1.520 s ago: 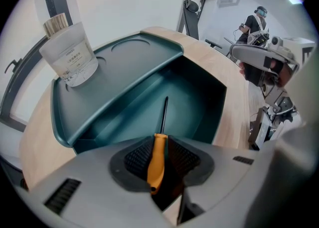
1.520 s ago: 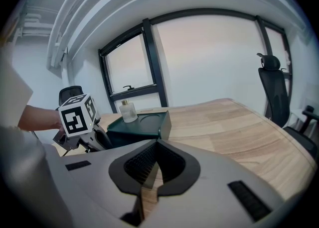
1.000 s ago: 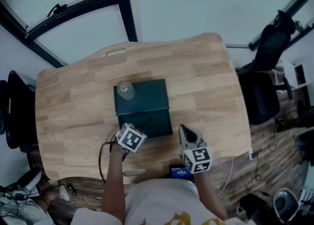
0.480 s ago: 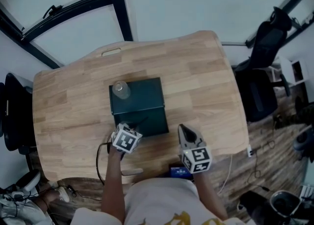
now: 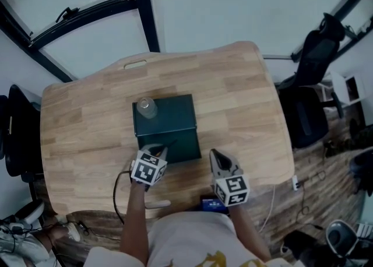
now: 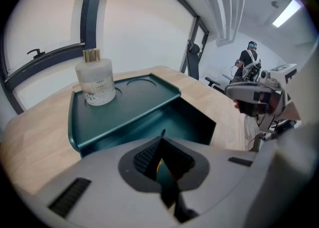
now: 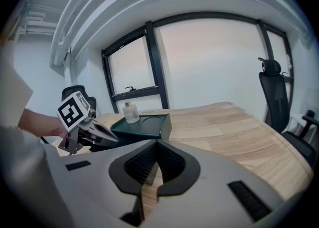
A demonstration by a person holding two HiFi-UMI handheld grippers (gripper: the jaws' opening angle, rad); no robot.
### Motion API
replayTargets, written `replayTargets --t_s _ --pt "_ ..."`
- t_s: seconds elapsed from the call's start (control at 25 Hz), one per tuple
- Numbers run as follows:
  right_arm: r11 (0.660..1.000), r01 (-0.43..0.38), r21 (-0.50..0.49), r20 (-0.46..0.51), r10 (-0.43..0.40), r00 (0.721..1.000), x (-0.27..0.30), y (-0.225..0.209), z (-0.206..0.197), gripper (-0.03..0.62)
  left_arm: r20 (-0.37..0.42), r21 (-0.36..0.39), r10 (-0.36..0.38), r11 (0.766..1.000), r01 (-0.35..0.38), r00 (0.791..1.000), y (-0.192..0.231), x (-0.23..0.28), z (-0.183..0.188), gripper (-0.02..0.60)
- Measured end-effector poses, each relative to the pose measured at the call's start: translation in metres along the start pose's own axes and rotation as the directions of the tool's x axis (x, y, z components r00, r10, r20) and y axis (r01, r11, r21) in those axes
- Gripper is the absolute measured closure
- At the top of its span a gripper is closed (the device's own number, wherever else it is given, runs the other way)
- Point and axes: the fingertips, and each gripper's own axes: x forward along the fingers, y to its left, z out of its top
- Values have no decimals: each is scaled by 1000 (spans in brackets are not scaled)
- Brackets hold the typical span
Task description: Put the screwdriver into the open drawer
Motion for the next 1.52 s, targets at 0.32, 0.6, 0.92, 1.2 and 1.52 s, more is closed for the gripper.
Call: replayTargets --t_s 0.32,0.6,0.92,1.2,1.52 --pt "995 -54 -81 10 55 998 6 20 9 595 153 -26 34 999 -30 988 -2 -17 8 581" --pt "980 -74 -184 65 87 994 7 47 34 595 323 -87 126 991 -103 938 -1 -61 25 581" --pt "980 -65 -188 84 82 993 -8 64 50 595 437 -187 243 966 -177 866 6 -113 26 581" --pt "998 -19 -68 192 32 981 -26 53 62 595 539 -249 290 952 -179 791 -6 -154 30 581" --pt "999 -8 -44 265 20 964 -49 51 82 595 595 -258 337 940 -224 730 -8 -183 33 581"
